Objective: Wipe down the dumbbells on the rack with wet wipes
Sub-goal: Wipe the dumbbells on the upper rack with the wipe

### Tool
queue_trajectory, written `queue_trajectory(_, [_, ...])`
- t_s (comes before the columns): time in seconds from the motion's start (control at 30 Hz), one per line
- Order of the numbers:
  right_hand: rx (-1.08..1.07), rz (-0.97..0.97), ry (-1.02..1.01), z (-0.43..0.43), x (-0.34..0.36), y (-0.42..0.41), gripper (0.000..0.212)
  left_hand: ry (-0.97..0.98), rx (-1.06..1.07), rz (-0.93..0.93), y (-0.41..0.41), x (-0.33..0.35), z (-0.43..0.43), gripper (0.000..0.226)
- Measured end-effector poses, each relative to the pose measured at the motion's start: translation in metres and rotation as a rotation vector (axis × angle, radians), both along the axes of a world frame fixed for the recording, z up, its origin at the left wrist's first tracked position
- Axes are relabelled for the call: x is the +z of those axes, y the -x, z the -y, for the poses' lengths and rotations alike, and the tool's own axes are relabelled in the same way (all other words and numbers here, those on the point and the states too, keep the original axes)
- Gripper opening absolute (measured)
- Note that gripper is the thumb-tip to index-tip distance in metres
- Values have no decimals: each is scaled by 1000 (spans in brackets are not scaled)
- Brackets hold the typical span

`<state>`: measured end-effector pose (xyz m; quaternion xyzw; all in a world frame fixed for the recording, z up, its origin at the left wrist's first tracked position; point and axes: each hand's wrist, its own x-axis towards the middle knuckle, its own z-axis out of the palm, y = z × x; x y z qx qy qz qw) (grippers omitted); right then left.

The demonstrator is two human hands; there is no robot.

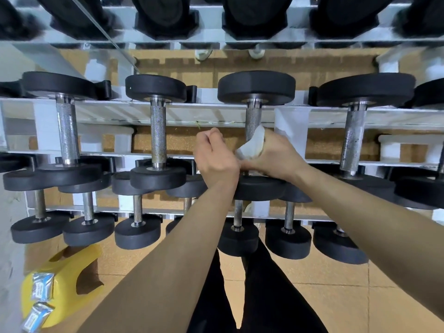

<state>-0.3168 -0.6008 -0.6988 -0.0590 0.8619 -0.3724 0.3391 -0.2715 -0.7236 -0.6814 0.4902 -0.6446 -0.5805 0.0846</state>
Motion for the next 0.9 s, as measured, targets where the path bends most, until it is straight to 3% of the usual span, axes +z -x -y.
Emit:
queue_trajectory(0.17, [-503,-218,-120,-32,18,-8,38,25,-56,46,1,9,0,23])
queue_trajectory(0.3, [-707,-141,130,-46,55,-17,14,361,-468,5,-7,31,-14,23])
queue_trajectory(0.37, [-745,13,330,-47,74,-22,29,323,-647,-46,-12,48,-33,28])
queue_trajectory(0.43, [-730,178,482,-50,92,-29,69,17,-729,-45,-17,71,-54,39])
queue_trajectory(0.47, [-722,250,523,-51,100,-31,88,-135,-723,-45,-19,80,-63,40])
queue_trajectory(0.5, [-720,303,567,-55,105,-32,93,-197,-705,-48,-21,87,-70,33])
queue_trajectory(0.6, [-772,336,646,-68,130,-33,53,-135,-579,-52,-25,100,-79,17])
queue_trajectory(0.7, [-755,266,626,-97,131,-38,36,-193,-479,-59,-28,110,-82,14])
queue_trajectory(0.8, [-624,341,682,-128,134,-47,35,-249,-399,-47,-29,118,-83,18])
queue_trajectory(0.9, [-637,448,757,-144,140,-56,44,-277,-414,-34,-32,123,-88,19])
